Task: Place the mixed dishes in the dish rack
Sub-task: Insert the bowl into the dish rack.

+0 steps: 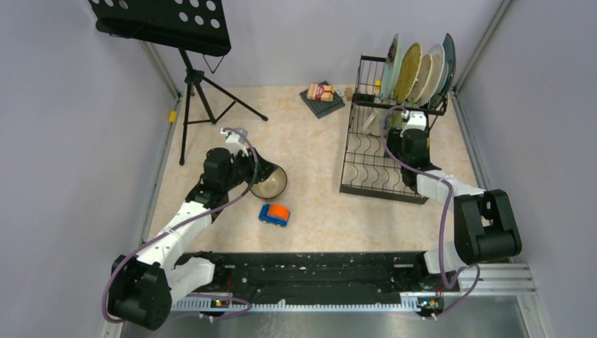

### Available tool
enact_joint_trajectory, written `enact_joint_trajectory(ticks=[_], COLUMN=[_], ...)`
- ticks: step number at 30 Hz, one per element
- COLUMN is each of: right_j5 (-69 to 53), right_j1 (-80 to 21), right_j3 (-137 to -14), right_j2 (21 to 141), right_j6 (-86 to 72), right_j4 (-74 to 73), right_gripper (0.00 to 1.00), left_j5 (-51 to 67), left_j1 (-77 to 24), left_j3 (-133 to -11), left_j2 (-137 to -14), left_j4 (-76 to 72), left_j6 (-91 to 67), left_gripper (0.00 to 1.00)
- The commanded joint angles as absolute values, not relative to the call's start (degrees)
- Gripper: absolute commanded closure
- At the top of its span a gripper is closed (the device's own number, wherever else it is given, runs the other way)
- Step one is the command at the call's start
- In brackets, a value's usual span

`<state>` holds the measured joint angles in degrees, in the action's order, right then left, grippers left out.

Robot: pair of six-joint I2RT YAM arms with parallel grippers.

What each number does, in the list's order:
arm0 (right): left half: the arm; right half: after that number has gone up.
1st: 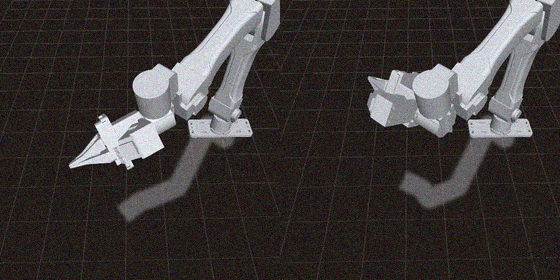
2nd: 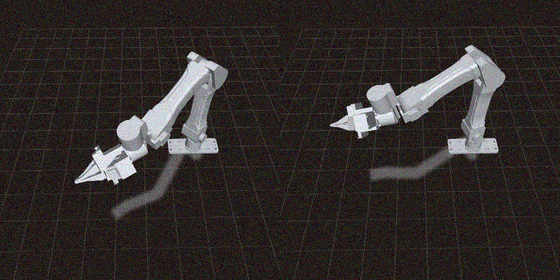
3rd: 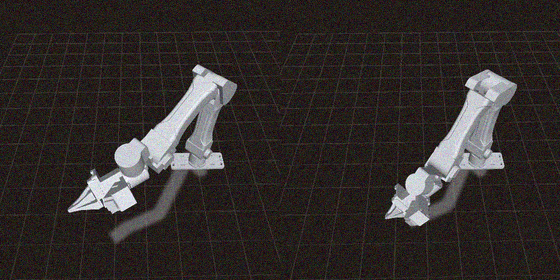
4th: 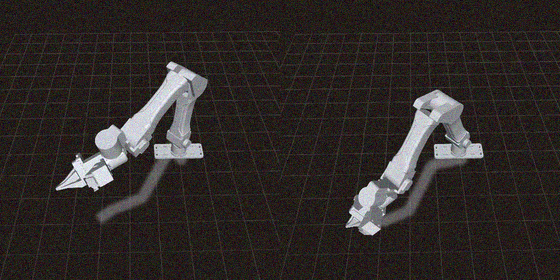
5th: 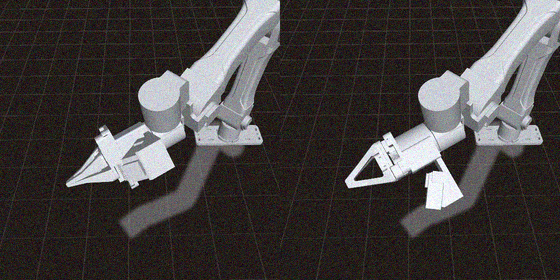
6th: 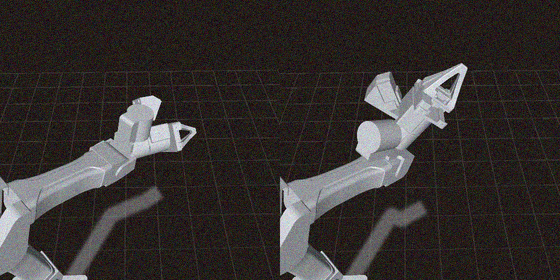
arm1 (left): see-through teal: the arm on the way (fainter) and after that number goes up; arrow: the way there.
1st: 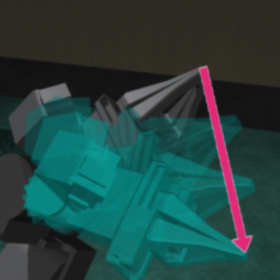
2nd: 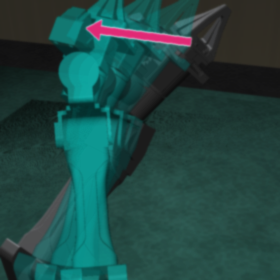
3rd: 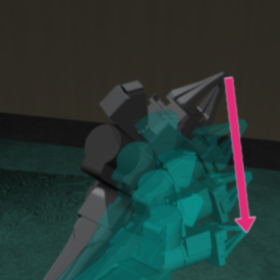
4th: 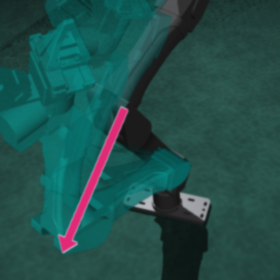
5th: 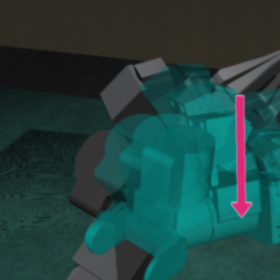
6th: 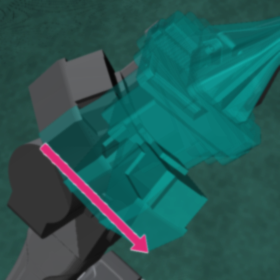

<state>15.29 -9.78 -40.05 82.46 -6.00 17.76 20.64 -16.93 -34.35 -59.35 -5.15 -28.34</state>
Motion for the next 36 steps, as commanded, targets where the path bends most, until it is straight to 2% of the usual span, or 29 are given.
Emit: enact_joint_trajectory(ticks=[1,9,11,14,19,25,36], right_j5=[16.12,11.50,11.20,10.26,9.96,9.49,9.06], right_j1=[-8.66,-7.87,-7.81,-7.76,-7.78,-7.81,-7.77], right_j3=[-39.44,-40.68,-41.06,-41.74,-43.69,-46.54,-47.94], right_j2=[83.93,85.64,85.66,85.25,83.68,81.88,80.51], right_j6=[-5.69,-4.86,-4.94,-5.18,-5.54,-6.01,-6.16], right_j4=[23.43,20.48,19.40,17.79,14.81,10.95,8.46], right_gripper=[0.68,0.58,0.52,0.38,0.29,0.25,0.25], left_j5=[20.39,20.39,20.49,20.59,20.20,19.68,18.55], left_j1=[-16.79,-16.79,-16.79,-16.79,-16.78,-16.79,-16.79], left_j3=[-33.99,-33.95,-33.93,-33.92,-33.92,-33.66,-33.62], left_j2=[-58.45,-58.74,-58.87,-58.89,-58.58,-58.27,-57.94], left_j4=[-7.29,-7.55,-7.72,-7.73,-7.32,-6.95,-5.80], left_j6=[-27.95,-28.03,-28.11,-28.12,-27.95,-27.95,-26.89], left_gripper=[0.64,0.64,0.64,0.64,0.64,0.63,0.63])
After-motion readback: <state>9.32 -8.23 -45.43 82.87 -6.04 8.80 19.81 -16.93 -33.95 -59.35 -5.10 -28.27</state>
